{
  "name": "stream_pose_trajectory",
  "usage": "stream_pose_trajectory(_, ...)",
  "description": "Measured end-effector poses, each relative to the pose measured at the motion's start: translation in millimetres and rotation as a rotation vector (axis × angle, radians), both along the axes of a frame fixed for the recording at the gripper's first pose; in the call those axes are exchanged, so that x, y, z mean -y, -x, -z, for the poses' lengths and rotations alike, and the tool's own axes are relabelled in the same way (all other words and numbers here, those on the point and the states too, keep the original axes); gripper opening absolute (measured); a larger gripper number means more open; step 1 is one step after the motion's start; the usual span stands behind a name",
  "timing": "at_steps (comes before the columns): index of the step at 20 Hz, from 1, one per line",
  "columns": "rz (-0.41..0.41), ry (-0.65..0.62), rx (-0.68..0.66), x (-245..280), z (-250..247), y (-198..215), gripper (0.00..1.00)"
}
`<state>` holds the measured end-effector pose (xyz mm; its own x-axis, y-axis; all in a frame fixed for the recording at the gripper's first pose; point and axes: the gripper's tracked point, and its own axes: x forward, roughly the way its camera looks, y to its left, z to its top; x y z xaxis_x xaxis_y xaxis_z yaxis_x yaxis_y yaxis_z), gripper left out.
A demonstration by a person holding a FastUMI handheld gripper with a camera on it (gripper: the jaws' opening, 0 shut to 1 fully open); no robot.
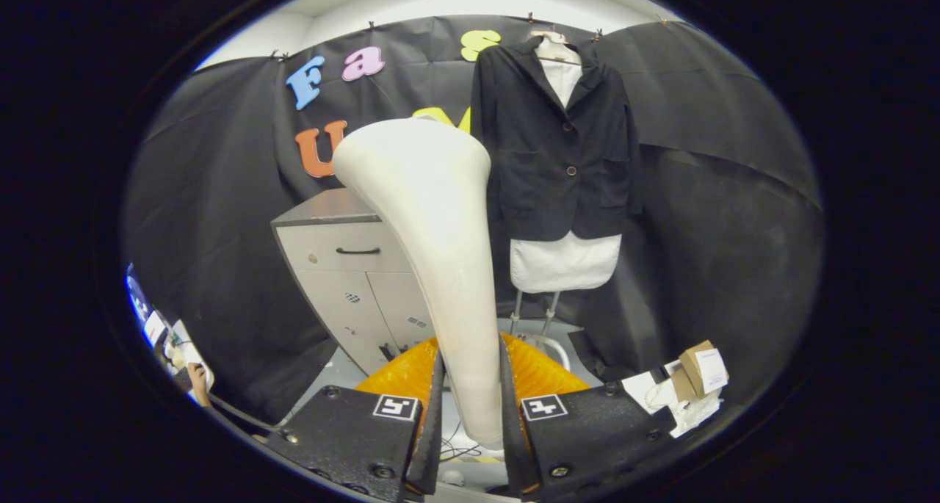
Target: Iron the clothes twice with a garment steamer, once on the left side and once on the right side.
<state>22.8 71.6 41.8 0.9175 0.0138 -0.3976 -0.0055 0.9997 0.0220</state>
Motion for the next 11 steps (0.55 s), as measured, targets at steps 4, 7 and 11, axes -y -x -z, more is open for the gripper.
stream_pose_trajectory(4, -0.009, -0.004, -0.004, -2.9, 2.8, 3.8, 0.38)
stream_pose_trajectory(7, -0.014, -0.006, -0.008, -4.2, 4.8, 5.4, 0.38)
stream_pose_trajectory(11, -0.011, -0.008, -0.011, -2.2, 7.0, 6.1, 0.38)
